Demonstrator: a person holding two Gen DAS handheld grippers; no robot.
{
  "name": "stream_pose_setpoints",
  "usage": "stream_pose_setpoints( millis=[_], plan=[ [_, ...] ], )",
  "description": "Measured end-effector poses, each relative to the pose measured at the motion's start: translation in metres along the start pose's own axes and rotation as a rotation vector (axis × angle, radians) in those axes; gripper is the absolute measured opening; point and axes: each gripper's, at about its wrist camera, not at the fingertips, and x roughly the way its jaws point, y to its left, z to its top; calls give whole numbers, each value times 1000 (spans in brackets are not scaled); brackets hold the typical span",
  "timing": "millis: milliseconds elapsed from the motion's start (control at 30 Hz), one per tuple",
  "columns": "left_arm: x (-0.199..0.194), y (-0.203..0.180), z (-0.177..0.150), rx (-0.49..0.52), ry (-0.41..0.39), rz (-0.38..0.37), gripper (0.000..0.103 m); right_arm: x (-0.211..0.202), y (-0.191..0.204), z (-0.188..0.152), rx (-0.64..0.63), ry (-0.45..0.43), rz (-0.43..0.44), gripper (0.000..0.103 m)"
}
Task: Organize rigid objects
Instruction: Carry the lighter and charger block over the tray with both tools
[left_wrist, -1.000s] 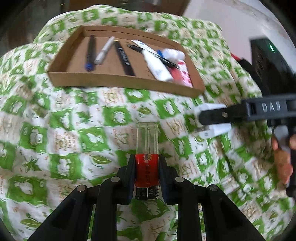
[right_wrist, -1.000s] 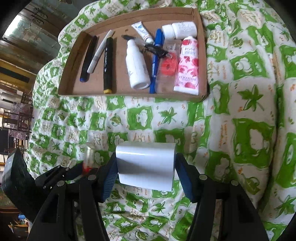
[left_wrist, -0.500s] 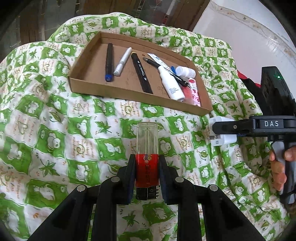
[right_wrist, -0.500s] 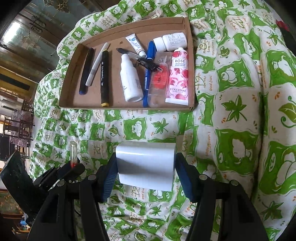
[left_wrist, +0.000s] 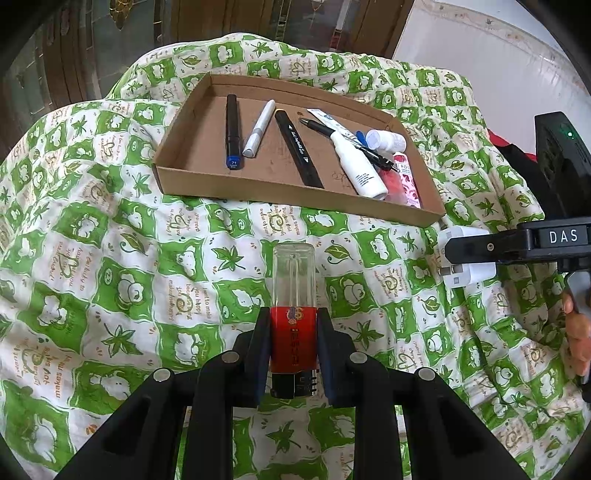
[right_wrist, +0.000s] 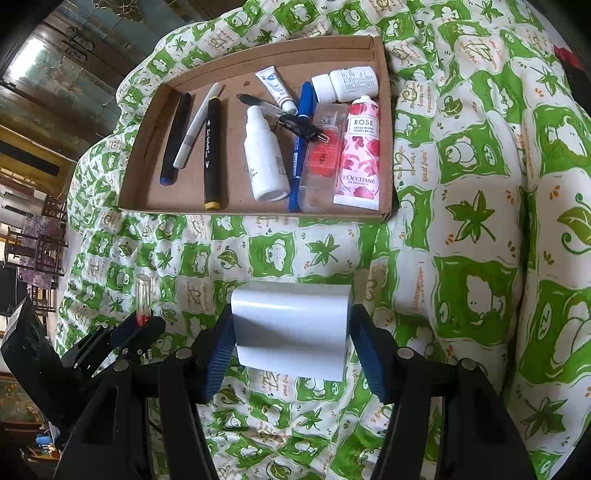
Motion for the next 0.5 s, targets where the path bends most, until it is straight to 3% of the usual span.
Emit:
stream_pose_setpoints(
  millis=[167, 500],
  plan=[
    [-2, 1, 1, -7, -6, -5, 23, 1, 1, 0, -2, 3, 1, 60],
    [-14, 16, 20, -91, -20, -84, 23, 3, 5, -1, -20, 13, 6, 60]
  ],
)
